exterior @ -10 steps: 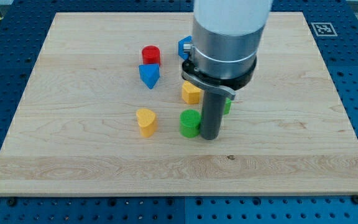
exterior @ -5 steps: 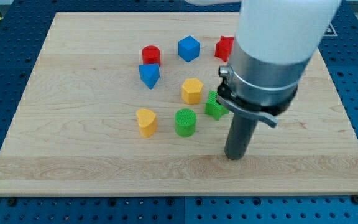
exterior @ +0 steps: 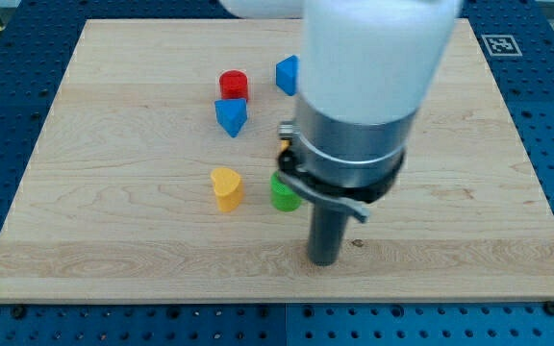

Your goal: Move your arm closer to the yellow heart

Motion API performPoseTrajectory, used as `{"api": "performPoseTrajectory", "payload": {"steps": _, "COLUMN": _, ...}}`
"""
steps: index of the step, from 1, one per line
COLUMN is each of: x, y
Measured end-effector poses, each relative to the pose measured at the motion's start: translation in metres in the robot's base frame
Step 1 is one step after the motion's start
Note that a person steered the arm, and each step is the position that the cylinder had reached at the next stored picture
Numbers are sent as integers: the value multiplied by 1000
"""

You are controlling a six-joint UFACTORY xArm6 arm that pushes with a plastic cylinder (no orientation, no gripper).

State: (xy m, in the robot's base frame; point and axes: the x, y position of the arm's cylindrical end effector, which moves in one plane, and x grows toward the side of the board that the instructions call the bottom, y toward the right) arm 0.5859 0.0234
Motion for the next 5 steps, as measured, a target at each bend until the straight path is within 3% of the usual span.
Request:
{"api": "performPoseTrajectory", "payload": {"steps": 3, "x": -31, "y": -170}}
{"api": "performPoseTrajectory", "payload": {"steps": 5, "x": -79, "y": -193}}
